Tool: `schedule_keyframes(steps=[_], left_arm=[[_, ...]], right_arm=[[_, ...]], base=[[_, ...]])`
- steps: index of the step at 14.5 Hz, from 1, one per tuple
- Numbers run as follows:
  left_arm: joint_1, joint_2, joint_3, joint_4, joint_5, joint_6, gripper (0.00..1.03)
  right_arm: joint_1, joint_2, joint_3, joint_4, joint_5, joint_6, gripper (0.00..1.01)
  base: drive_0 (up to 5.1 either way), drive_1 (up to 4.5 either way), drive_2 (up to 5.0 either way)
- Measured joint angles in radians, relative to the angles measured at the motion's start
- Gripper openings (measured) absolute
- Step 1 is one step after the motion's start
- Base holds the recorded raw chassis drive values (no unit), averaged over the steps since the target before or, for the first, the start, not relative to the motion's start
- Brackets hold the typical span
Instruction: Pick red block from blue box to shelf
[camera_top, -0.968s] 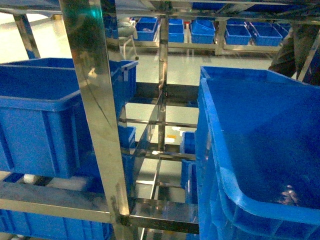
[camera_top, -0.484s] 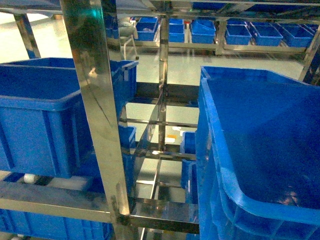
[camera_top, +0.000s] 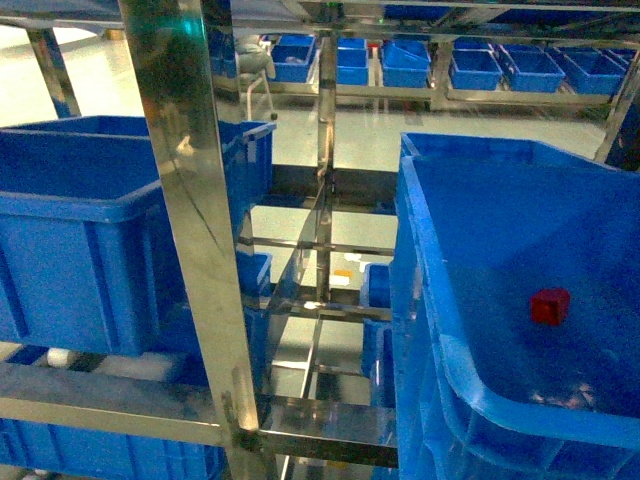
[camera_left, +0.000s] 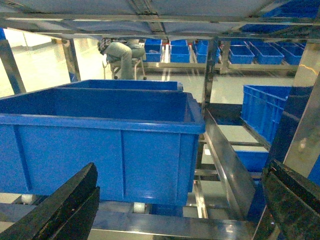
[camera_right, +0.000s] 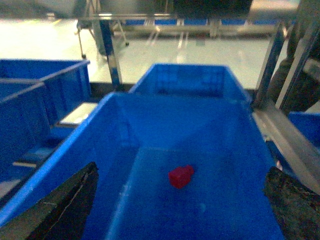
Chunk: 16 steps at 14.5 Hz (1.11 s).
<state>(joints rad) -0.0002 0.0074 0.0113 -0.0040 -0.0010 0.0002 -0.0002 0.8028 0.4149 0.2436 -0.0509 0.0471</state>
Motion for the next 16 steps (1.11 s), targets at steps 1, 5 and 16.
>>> schedule_keyframes(steps=[1, 5, 16], left_arm=[[0.0, 0.0, 0.0, 0.0, 0.0, 0.0, 0.98], [0.0, 0.0, 0.0, 0.0, 0.001, 0.0, 0.98], [0.0, 0.0, 0.0, 0.0, 0.0, 0.0, 0.98]], right_arm=[[0.0, -0.073, 0.023, -0.051, 0.011, -0.001, 0.98], [0.005, -0.211, 0.006, -0.063, 0.053, -0.051, 0.91], [0.005, -0.512, -0.34, -0.03, 0.053, -0.048, 0.01]], base=[[0.0, 0.0, 0.0], [0.0, 0.0, 0.0], [0.0, 0.0, 0.0]])
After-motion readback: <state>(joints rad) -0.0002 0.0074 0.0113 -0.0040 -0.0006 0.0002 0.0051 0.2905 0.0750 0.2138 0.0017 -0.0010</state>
